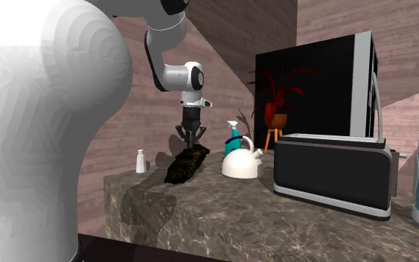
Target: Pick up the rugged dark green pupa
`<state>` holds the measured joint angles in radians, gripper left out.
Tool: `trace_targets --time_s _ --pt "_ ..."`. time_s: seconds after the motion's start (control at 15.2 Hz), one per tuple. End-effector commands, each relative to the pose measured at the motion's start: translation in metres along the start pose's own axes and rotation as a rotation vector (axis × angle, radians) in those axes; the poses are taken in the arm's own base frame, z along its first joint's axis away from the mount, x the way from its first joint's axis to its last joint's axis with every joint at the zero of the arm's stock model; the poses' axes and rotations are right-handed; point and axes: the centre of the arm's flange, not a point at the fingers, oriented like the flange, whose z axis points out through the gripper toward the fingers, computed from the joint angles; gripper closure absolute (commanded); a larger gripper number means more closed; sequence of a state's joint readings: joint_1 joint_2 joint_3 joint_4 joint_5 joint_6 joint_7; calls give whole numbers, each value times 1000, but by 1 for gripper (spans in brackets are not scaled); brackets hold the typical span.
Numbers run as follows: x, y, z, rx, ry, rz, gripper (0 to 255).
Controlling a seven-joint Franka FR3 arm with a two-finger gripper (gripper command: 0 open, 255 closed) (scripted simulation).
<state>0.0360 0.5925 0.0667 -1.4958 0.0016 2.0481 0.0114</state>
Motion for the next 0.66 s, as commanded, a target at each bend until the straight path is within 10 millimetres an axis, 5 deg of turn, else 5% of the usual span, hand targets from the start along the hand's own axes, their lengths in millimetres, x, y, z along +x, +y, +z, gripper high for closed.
trace_targets --time_s 0.0,0.59 --pt "0 -2 -12 0 2 0 255" --pt "-1 -3 -50 0 2 0 255"
